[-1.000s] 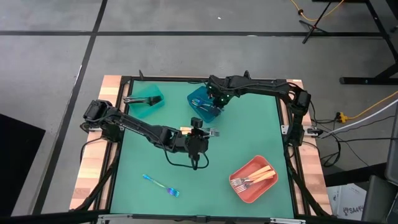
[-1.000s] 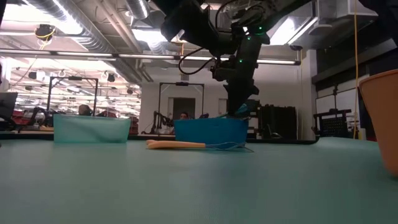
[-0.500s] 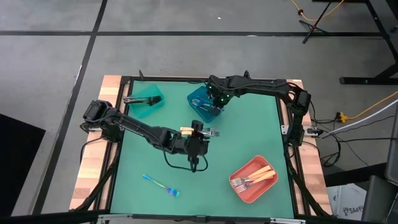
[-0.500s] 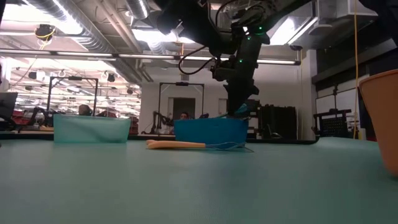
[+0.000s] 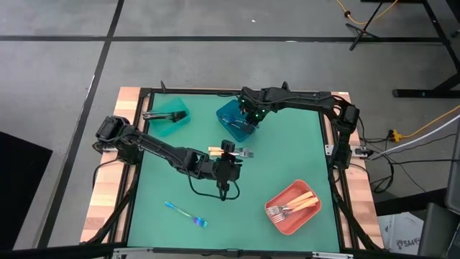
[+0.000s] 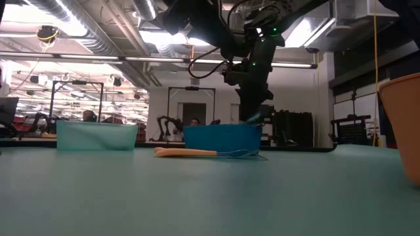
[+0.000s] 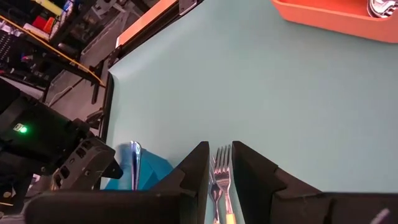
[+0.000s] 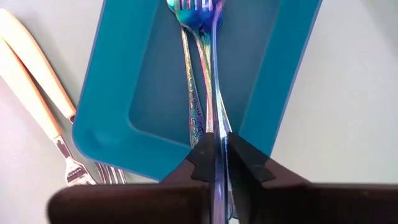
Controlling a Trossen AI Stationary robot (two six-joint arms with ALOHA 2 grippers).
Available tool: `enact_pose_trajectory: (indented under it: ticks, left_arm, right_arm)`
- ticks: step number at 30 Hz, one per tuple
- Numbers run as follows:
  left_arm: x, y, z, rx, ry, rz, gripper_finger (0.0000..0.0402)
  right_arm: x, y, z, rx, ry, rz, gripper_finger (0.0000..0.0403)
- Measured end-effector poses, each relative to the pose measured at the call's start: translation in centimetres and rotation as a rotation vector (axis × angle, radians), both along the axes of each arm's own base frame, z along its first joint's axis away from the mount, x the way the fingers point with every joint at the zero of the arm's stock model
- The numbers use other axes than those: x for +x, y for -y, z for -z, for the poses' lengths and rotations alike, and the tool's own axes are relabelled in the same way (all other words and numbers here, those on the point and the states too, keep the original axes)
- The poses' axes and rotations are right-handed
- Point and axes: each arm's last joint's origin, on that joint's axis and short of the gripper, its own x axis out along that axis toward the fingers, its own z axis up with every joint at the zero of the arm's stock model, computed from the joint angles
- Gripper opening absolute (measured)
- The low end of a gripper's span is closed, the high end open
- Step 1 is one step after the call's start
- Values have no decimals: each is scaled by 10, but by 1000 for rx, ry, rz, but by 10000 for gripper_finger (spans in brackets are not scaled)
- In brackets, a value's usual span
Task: Sort silverware by color (type)
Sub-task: Put the purple fork into the blue bin
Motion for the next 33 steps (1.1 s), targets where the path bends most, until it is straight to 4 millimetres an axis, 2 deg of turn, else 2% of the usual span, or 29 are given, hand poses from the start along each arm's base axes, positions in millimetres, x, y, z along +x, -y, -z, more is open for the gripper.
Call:
enact_pose_trajectory:
  ticks: [9,26,33]
  left_arm:
    - [0,0,0,-1,1,-1,63]
    - [0,0,0,-47,16,-21,63]
    - [-2,8,0,-96,31,-20,63]
  right_arm:
    - [0,0,0,-1,1,0,82]
    - [0,0,0,-1,1,0,83]
    - [0,0,0,-1,1,0,83]
